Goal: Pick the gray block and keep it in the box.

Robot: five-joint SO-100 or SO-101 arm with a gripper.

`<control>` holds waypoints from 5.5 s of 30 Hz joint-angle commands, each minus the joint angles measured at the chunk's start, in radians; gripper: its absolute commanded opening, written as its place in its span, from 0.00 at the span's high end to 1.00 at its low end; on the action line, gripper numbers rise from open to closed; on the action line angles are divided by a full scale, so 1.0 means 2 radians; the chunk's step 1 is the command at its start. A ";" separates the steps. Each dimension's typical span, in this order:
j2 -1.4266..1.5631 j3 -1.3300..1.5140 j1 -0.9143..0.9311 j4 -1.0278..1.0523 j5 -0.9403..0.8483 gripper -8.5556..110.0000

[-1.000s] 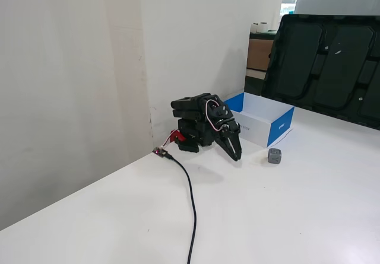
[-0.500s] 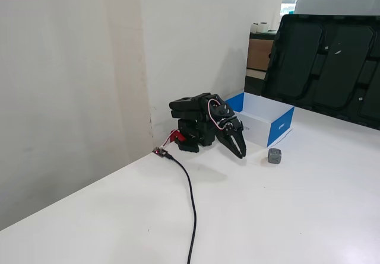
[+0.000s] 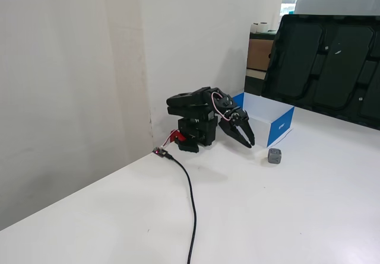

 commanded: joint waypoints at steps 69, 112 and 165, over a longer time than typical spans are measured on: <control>-0.856 -0.574 -0.163 0.074 -0.015 0.73; -0.673 -0.829 -0.356 0.308 -0.020 0.87; -0.522 -0.518 -0.127 0.218 -0.042 0.93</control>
